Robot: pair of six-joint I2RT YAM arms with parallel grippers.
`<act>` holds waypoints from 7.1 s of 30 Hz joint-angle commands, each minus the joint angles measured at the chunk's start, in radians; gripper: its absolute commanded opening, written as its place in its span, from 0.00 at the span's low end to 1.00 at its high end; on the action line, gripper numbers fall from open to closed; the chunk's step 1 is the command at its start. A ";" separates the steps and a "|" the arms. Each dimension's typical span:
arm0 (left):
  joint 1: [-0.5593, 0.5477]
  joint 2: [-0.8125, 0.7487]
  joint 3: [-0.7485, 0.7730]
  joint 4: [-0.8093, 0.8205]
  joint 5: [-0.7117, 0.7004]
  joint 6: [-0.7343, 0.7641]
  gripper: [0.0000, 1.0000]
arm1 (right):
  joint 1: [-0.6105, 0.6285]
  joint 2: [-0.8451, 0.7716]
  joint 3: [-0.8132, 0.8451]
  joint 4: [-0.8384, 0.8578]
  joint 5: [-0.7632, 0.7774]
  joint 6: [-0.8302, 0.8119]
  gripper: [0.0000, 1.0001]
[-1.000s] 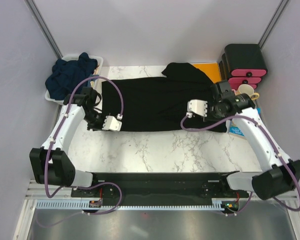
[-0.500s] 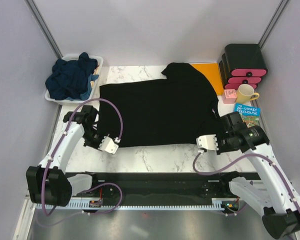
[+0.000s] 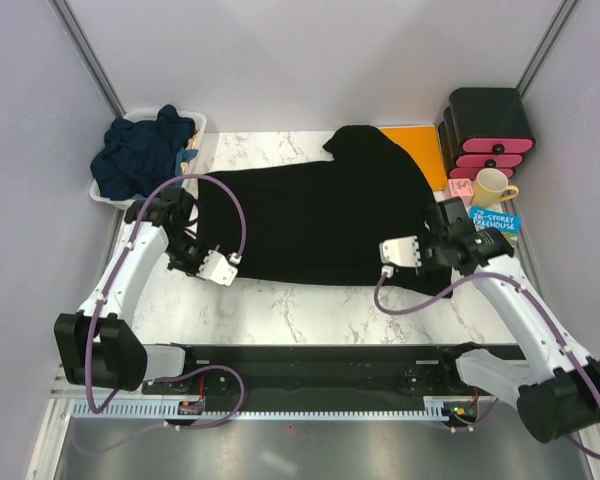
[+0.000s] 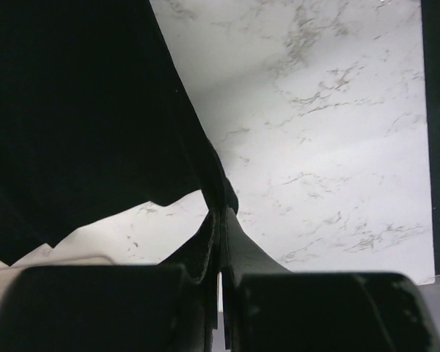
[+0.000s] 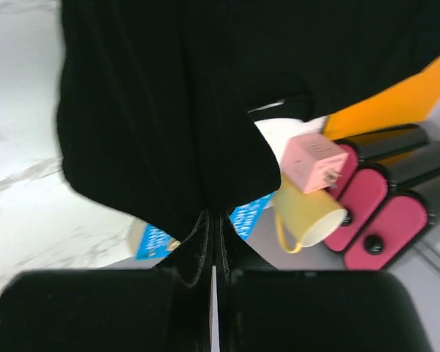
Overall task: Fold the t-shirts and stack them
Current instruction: Fold the tshirt
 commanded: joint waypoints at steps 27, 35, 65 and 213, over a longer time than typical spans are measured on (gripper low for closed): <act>-0.001 0.353 0.124 0.223 -0.079 -0.072 0.02 | 0.002 0.612 0.358 0.667 0.047 0.002 0.00; -0.001 0.405 0.141 0.281 -0.102 -0.112 0.02 | 0.003 0.640 0.350 0.677 0.067 0.011 0.00; 0.013 0.519 0.132 0.509 -0.274 -0.287 0.49 | 0.003 0.684 0.321 0.751 0.223 0.103 0.66; -0.009 0.379 0.169 0.246 0.025 -0.303 0.70 | -0.259 1.063 0.934 -0.387 -0.620 0.534 0.50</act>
